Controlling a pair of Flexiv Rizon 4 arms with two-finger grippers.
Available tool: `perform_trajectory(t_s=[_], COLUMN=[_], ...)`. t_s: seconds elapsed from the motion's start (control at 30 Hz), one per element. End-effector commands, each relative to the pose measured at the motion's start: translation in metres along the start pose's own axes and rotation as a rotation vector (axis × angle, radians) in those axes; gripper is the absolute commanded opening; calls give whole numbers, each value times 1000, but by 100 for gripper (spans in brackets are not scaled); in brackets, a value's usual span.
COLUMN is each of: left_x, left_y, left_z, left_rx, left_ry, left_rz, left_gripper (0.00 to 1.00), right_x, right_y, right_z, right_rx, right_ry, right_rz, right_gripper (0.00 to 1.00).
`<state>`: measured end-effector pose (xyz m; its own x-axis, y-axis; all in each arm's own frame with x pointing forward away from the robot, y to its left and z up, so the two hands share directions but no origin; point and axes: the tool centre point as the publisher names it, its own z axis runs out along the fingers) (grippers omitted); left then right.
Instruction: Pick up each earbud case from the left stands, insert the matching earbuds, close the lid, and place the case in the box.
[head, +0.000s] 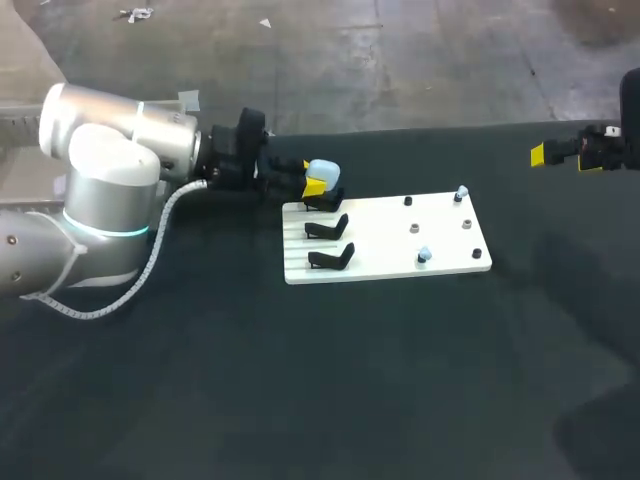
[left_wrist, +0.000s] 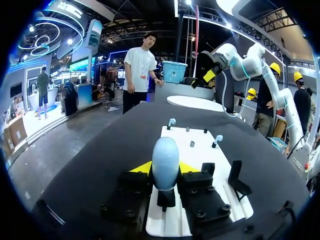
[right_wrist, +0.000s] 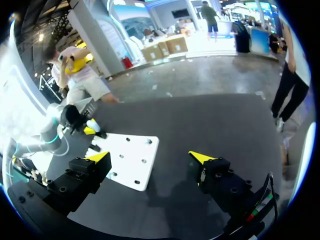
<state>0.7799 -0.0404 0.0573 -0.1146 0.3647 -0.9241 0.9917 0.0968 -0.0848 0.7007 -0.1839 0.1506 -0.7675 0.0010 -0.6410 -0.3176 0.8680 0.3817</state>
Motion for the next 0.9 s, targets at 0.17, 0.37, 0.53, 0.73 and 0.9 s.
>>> perform_trajectory(t_s=[0.17, 0.37, 0.53, 0.73, 0.9], left_x=[-22, -37, -48, -60, -72], left_y=[-18, -23, -30, -38, -42], left_z=[-2, 3, 8, 19, 32], left_rx=[-14, -46, -51, -58, -43], left_ry=[15, 26, 17, 6, -11], left_rz=[31, 53, 62, 86, 106], left_gripper=[0, 0, 0, 0, 0], right_x=[2, 4, 5, 10, 13], right_y=[12, 37, 56, 76, 91], right_z=[8, 19, 29, 45, 57], right_rx=[-1, -10, -17, -10, -14], right_ry=[20, 14, 24, 64, 81], right_rz=[-11, -35, -60, -83, -96], right_gripper=[100, 100, 100, 100, 100])
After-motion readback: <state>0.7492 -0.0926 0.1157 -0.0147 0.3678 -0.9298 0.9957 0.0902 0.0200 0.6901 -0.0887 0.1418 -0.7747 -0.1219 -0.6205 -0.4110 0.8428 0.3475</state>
